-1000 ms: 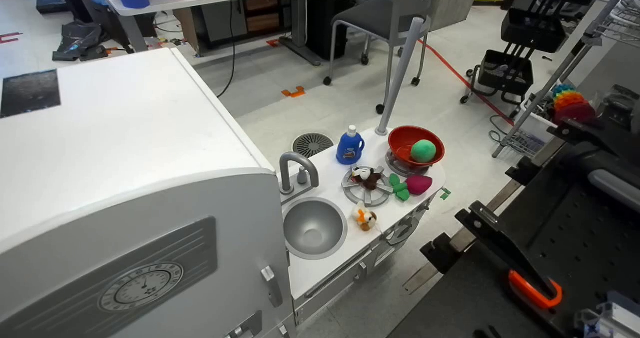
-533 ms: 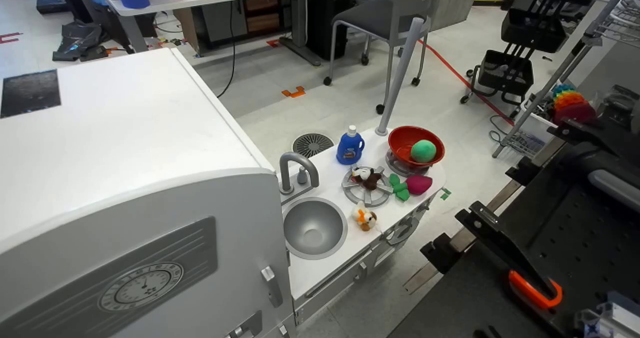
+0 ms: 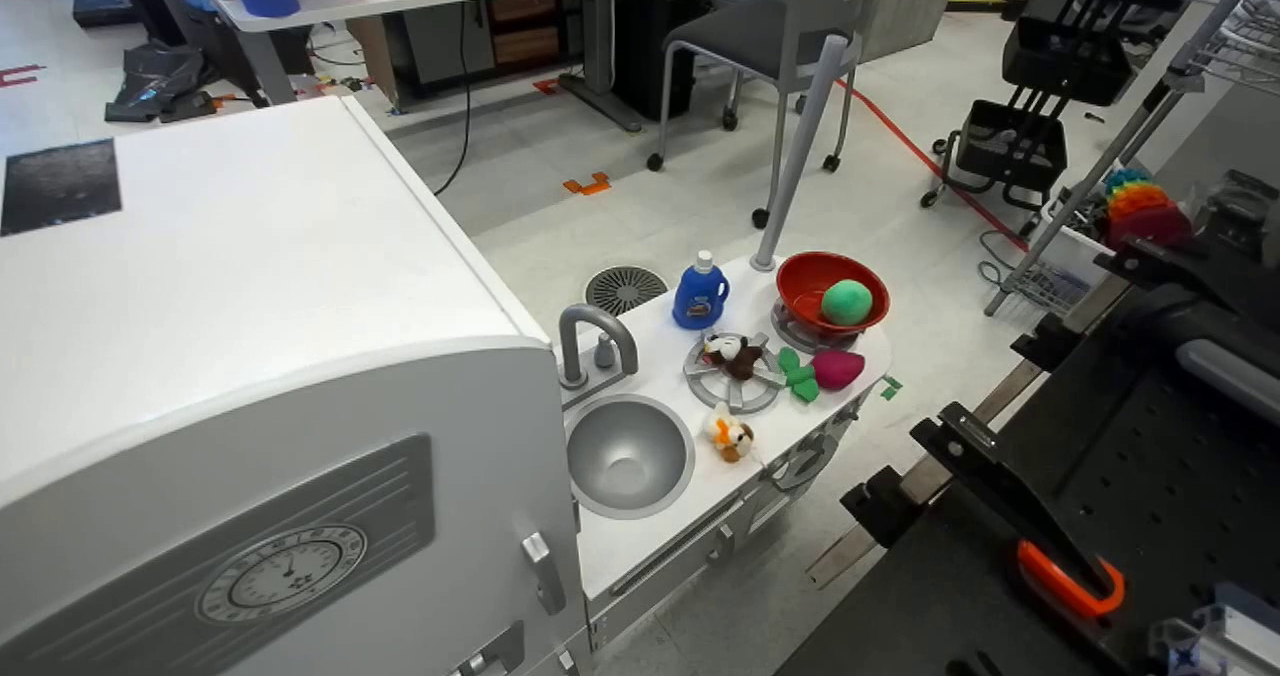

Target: Turn the tap faucet to the right

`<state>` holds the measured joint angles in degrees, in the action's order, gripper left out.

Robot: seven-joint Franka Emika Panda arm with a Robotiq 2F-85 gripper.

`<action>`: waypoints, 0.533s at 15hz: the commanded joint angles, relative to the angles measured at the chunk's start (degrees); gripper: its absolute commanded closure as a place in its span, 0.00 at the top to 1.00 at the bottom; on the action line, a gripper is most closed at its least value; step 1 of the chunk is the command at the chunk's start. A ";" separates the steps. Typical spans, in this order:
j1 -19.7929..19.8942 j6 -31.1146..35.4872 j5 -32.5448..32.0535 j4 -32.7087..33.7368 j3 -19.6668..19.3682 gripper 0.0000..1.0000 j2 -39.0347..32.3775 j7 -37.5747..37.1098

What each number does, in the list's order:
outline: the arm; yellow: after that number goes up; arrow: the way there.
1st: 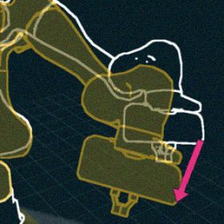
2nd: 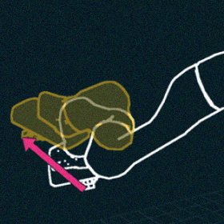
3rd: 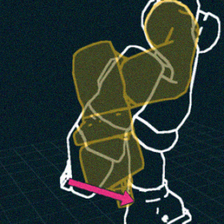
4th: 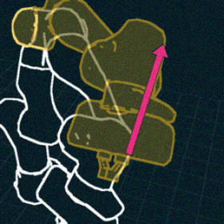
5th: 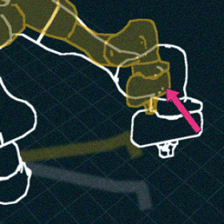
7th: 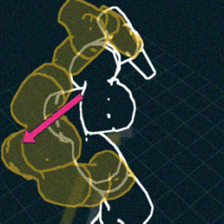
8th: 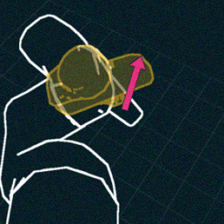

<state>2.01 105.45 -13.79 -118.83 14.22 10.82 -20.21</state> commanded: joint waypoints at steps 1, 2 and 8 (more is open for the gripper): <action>-2.19 0.76 -2.70 9.35 -2.00 1.00 -15.08 -1.00; -2.74 1.21 -2.21 10.97 -2.87 1.00 -18.98 -0.33; -6.90 6.31 -0.80 20.10 -9.18 1.00 -40.87 0.21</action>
<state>-2.39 109.57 -14.93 -105.11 8.21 -20.14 -20.39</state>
